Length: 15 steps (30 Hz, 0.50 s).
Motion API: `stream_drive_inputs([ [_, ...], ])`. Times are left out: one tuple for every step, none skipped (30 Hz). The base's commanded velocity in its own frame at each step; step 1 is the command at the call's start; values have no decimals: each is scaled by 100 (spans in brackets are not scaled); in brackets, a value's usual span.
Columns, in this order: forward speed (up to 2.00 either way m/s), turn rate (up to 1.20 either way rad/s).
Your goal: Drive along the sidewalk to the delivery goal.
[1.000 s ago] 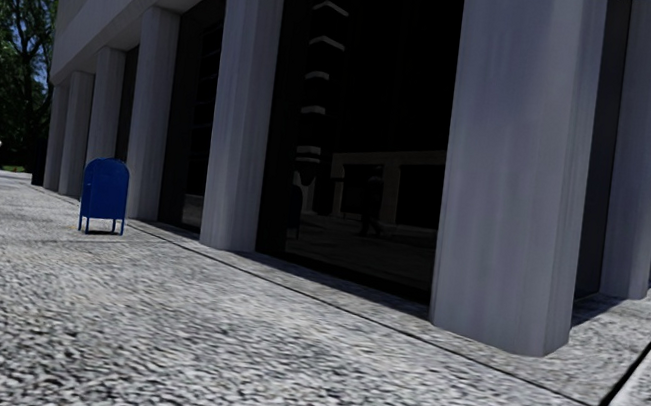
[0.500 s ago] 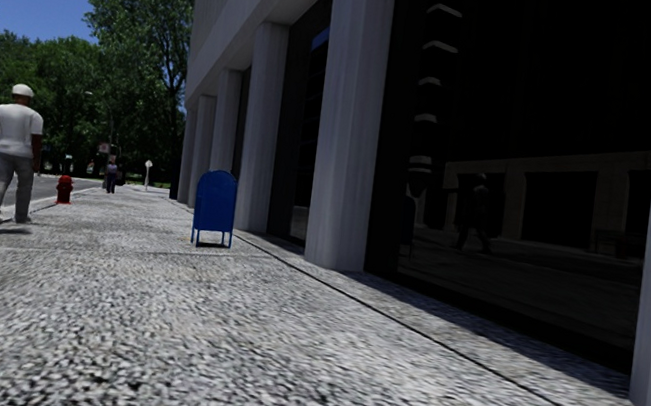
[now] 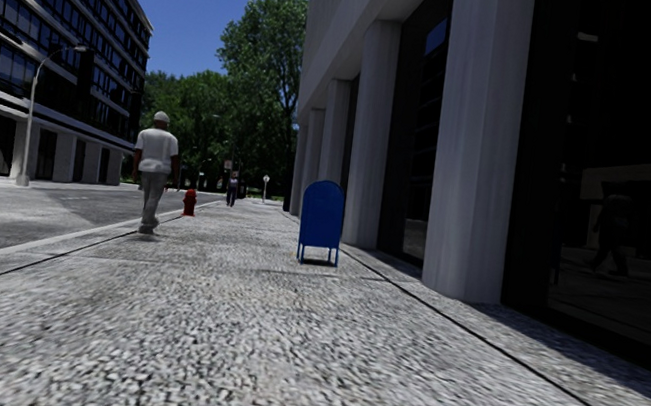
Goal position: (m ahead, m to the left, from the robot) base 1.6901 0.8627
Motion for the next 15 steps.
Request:
stream_drive_inputs([
  [134,66],
  [134,66],
  [134,66],
  [134,66],
  [134,71],
  [134,77],
  [134,79],
  [134,79],
  [134,79],
  [134,78],
  [134,75],
  [134,71],
  [134,71],
  [134,70],
  [134,69],
])
